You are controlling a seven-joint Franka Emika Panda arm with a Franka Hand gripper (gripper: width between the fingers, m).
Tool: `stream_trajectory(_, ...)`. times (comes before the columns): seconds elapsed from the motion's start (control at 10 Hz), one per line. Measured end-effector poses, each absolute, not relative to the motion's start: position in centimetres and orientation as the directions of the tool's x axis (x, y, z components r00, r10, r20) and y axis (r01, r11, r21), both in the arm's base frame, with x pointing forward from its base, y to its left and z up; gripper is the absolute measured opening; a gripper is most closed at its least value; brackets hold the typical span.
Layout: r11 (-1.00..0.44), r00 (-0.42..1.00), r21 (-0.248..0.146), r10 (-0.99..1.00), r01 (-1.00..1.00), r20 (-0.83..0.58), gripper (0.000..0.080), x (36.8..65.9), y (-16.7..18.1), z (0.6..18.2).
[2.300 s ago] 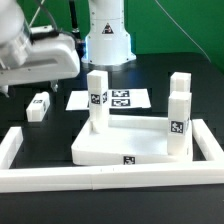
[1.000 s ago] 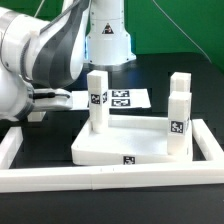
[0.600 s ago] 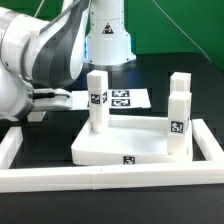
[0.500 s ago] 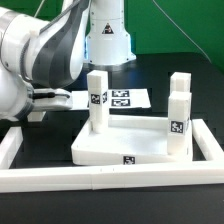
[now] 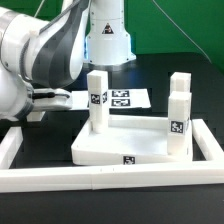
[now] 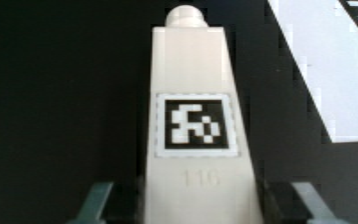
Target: Assemble desk
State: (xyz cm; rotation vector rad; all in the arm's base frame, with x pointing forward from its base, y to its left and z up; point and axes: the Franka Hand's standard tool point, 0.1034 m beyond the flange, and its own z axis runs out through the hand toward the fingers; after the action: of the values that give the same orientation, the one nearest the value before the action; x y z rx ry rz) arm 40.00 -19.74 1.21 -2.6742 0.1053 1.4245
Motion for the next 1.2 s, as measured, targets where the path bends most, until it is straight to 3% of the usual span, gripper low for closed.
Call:
stream_trajectory(0.2, -0.991, 0.553, -0.069, -0.004, -0.112, -0.833, 0.0287, 40.2, -19.6, 1.8)
stream_trajectory(0.4, -0.989, 0.584, -0.088, 0.002, -0.120, -0.812, 0.0288, 43.1, -19.1, 7.3)
stream_trajectory(0.5, -0.990, 0.638, -0.085, -0.006, -0.111, -0.770, 0.0288, 44.2, -19.6, 8.8)
stream_trajectory(0.7, -0.990, 0.667, -0.080, -0.016, -0.113, -0.745, 0.0288, 43.8, -20.0, 8.4)
stream_trajectory(0.9, -0.994, 0.740, -0.059, -0.033, -0.097, -0.672, 0.0288, 45.2, -20.1, 8.5)
stream_trajectory(1.2, -0.994, 0.864, -0.043, -0.062, -0.097, -0.499, 0.0288, 52.1, -17.2, 16.1)
